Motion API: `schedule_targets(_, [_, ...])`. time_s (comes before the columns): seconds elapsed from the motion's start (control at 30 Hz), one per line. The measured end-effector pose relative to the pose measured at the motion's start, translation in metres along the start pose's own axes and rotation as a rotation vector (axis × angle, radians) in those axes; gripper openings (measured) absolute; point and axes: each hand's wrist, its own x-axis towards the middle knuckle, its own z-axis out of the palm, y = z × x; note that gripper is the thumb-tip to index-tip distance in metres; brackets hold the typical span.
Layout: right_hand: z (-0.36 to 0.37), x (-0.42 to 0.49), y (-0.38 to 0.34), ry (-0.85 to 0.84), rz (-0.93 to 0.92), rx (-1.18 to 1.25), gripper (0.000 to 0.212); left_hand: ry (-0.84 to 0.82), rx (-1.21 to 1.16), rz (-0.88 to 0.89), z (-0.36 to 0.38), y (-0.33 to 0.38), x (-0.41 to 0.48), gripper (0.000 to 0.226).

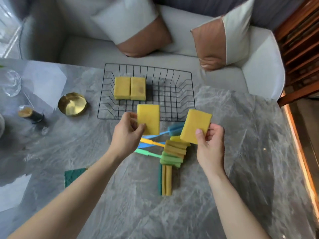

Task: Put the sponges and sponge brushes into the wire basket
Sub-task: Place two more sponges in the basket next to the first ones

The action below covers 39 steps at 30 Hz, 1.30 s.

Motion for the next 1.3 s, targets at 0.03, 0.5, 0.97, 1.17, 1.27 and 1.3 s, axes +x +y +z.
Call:
schedule_targets(0.03, [0.005, 0.017, -0.004, -0.005, -0.008, -0.007, 0.022, -0.006, 0.020, 0.017, 0.007, 0.008, 0.021, 0.019])
schedule_targets(0.5, [0.095, 0.194, -0.005, -0.169, 0.077, -0.282, 0.021, -0.171, 0.320, -0.109, 0.073, 0.023, 0.203, 0.040])
schedule_targets(0.97, [0.147, 0.200, 0.002, -0.291, -0.008, -0.629, 0.034, 0.002, 0.961, 0.257, 0.080, -0.001, 0.204, 0.052])
schedule_targets(1.17, [0.166, 0.197, 0.005, -0.281, 0.003, -0.632, 0.032, -0.125, 0.938, 0.275, 0.072, -0.031, 0.204, 0.057])
schedule_targets(1.27, [0.167, 0.194, 0.008, -0.273, -0.002, -0.644, 0.035, -0.142, 0.989, 0.314, 0.067, -0.038, 0.202, 0.066])
schedule_targets(1.3, [0.166, 0.192, 0.010, -0.272, -0.015, -0.643, 0.036, -0.142, 0.998, 0.324, 0.066, -0.039, 0.202, 0.067])
